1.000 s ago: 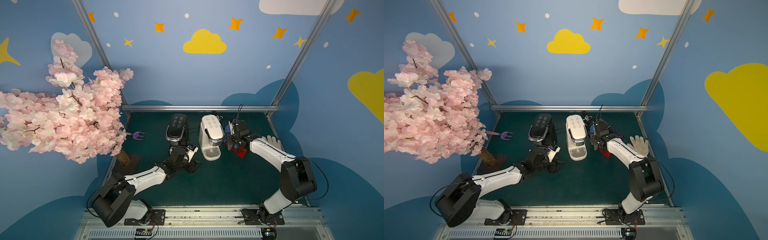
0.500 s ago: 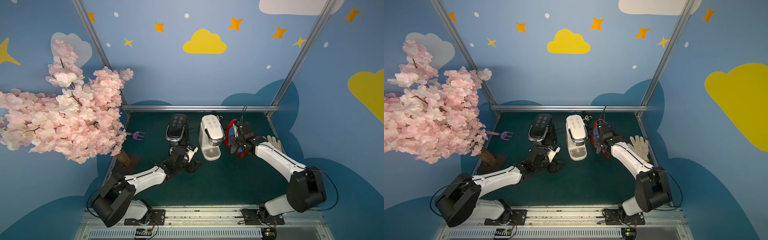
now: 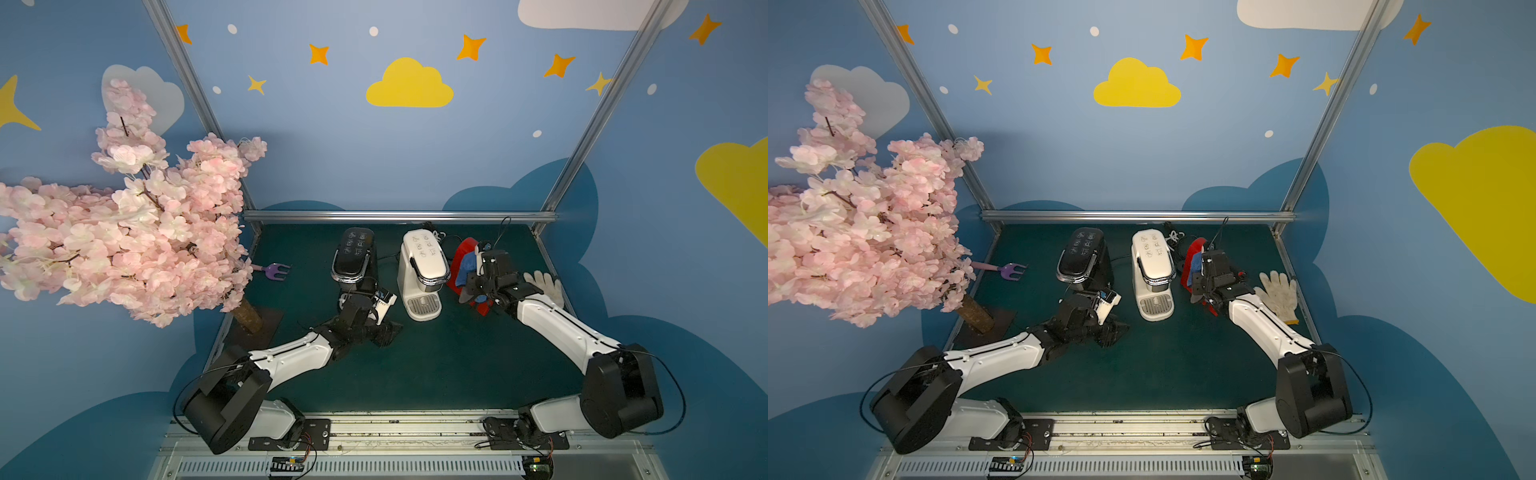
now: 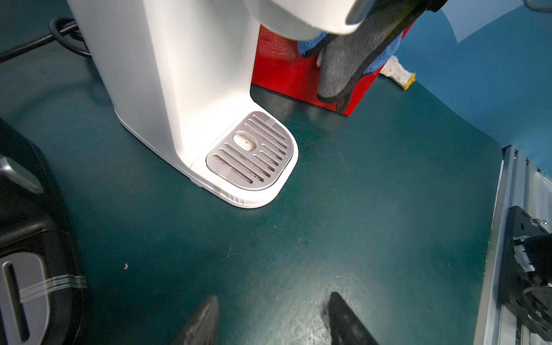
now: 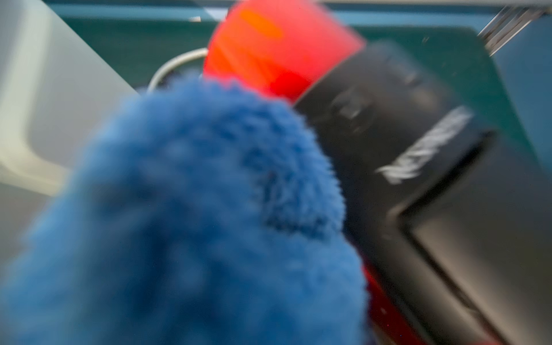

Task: Wipe the surface of a coffee machine
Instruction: Wipe the dirt from the surface of the coffee machine.

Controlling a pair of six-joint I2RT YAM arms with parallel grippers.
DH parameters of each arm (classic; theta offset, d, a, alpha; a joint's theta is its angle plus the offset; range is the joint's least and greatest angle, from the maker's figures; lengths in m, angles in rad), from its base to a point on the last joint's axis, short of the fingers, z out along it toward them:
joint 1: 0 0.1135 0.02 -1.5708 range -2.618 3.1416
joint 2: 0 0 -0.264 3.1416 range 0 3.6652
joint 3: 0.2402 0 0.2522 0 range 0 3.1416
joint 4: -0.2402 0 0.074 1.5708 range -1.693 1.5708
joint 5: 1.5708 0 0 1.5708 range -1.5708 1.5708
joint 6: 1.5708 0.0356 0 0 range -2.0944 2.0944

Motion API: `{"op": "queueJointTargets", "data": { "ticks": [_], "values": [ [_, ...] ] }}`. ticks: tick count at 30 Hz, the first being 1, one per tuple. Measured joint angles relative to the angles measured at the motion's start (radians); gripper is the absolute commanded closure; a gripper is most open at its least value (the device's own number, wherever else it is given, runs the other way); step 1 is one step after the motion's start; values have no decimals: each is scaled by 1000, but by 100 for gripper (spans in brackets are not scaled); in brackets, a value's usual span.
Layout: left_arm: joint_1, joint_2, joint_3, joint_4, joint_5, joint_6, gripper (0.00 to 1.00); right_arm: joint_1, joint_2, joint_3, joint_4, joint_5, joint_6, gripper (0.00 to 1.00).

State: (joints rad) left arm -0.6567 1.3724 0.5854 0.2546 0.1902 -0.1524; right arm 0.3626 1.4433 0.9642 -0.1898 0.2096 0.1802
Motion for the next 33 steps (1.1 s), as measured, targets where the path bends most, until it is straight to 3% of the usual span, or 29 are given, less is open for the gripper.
{"op": "queueJointTargets", "data": {
  "ticks": [10,18,33],
  "values": [
    [-1,0,0,-4,-6,8,40,-26,119,81,-97,-94,23,100],
    [-6,2,2,-10,-7,11,40,-61,55,35,-93,-245,40,100],
    [-12,18,8,-21,-8,15,40,-92,-95,8,-97,-213,73,100]
  ]
}}
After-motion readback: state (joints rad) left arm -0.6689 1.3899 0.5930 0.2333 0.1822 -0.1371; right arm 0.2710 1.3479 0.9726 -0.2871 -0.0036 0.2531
